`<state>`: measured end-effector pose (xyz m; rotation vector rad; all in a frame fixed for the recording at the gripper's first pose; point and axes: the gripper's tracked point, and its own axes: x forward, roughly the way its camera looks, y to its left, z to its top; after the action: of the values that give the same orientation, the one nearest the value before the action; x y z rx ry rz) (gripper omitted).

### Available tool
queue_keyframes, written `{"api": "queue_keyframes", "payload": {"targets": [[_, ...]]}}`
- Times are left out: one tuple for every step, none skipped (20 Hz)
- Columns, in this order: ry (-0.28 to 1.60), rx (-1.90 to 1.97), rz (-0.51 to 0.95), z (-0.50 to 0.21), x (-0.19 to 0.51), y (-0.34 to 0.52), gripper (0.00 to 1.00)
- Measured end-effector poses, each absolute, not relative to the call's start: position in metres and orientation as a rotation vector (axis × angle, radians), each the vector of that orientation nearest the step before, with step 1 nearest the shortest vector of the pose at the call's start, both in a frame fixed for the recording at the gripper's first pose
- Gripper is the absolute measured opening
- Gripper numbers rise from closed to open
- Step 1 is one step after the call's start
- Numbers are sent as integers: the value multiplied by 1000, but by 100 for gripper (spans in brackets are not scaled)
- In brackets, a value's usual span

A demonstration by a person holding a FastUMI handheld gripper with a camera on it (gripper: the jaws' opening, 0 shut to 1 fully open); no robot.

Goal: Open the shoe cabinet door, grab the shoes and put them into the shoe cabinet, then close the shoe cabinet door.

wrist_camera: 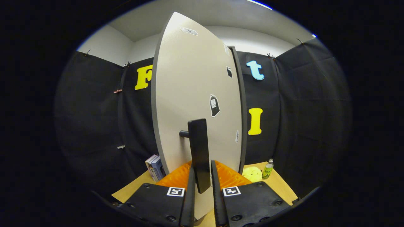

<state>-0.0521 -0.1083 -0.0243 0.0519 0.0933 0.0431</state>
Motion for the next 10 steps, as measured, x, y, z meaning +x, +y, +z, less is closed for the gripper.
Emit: {"api": "queue_keyframes", "payload": {"targets": [[92,56,26,-24,-53,-113,29],[92,61,7,-25,-56,-118,29],[94,66,-14,-26,-56,-125,29],[99,68,-36,-26,-58,-133,29],[105,66,-61,-28,-62,-141,29],[107,59,-89,-28,-68,-150,29],[101,49,-118,-25,-71,-159,29],[93,33,-148,-21,-76,-167,29],[77,15,-180,-16,-85,-176,29],[53,2,-210,-8,-97,-187,29]]}}
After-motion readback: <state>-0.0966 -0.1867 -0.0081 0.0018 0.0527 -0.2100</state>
